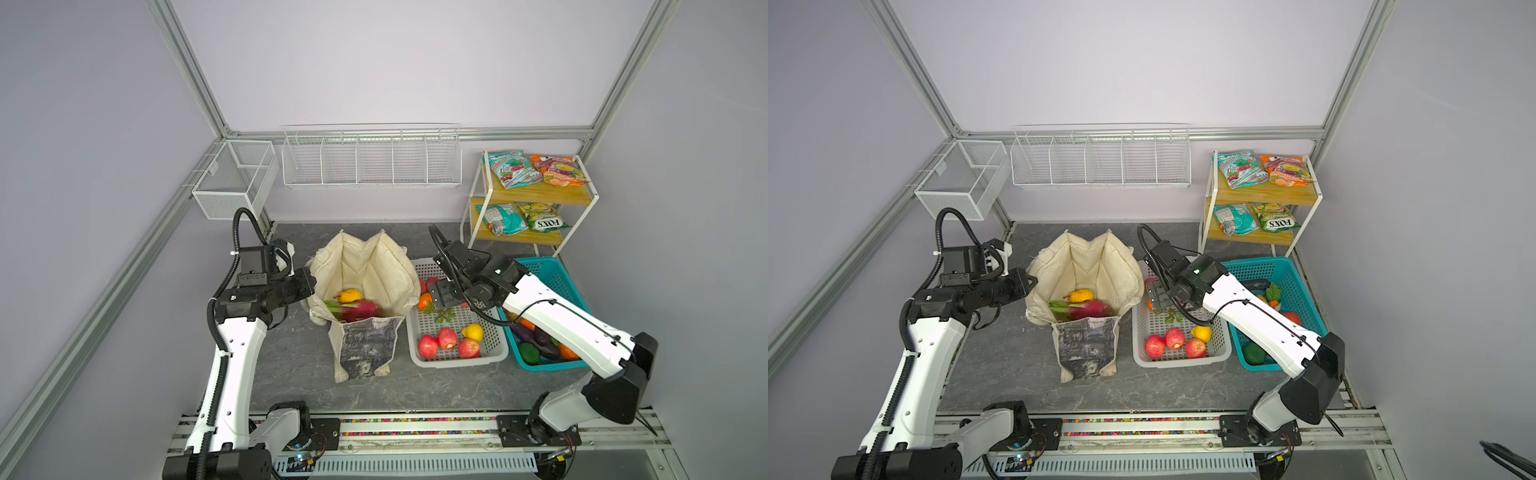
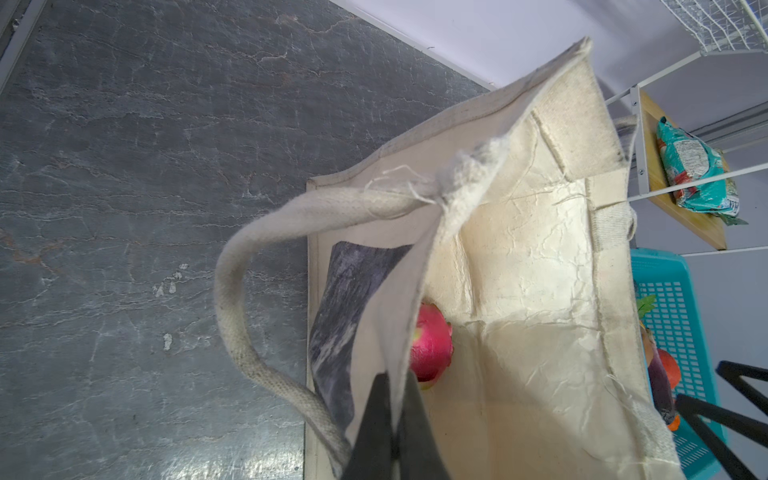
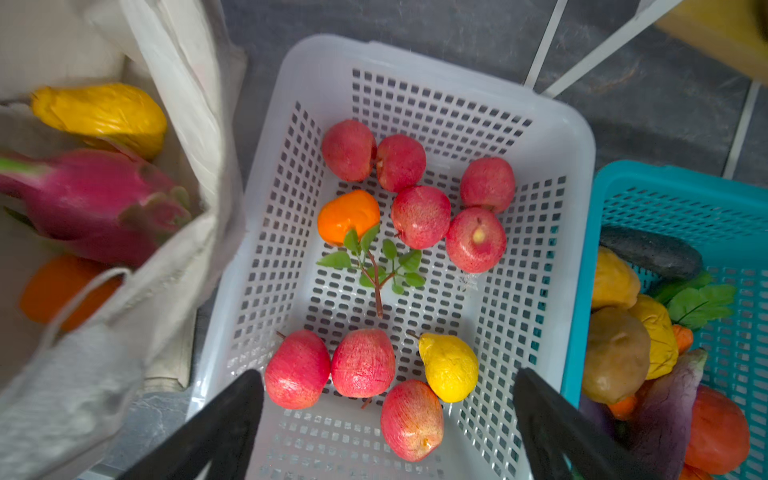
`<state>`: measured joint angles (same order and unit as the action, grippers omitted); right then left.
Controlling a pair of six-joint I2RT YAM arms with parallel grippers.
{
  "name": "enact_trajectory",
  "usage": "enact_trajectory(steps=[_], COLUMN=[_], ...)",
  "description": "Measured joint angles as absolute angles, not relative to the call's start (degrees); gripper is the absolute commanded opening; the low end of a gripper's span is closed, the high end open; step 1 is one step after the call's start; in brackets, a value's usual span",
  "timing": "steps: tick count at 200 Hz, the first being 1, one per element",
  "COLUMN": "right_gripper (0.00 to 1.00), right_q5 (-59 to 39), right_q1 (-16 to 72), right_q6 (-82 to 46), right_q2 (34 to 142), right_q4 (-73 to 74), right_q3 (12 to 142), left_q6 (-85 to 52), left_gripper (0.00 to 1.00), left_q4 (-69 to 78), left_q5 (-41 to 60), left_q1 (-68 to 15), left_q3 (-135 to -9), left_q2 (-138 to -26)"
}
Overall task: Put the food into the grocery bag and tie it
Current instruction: 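Move the empty right gripper over the white basket toward a red apple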
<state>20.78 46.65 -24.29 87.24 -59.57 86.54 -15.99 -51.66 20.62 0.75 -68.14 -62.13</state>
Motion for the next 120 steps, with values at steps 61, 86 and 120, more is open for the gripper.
enact_trajectory(steps=[61, 86, 120], right_gripper=[0.87, 0.82, 0.79], right_q5=[13.3, 10.5, 8.0], right_q1=[44.8, 44.6, 44.2], right_q6=[-27.2, -27.7, -28.3], right_q2=[88.9, 90.1, 91.9], right_q4=[-58.9, -58.3, -57.0], right_q3=[79.8, 77.2, 73.9], left_q6=[-16.0, -16.0, -16.0], left_gripper=[0.00, 0.00, 0.00], left_q4=[-51.5, -51.4, -51.4], left_q5=[20.7, 20.7, 20.7], left_q1=[0.8, 0.8, 0.8], left_q3=[-67.6, -67.4, -67.1], left_q2=[-61.5, -61.3, -60.8])
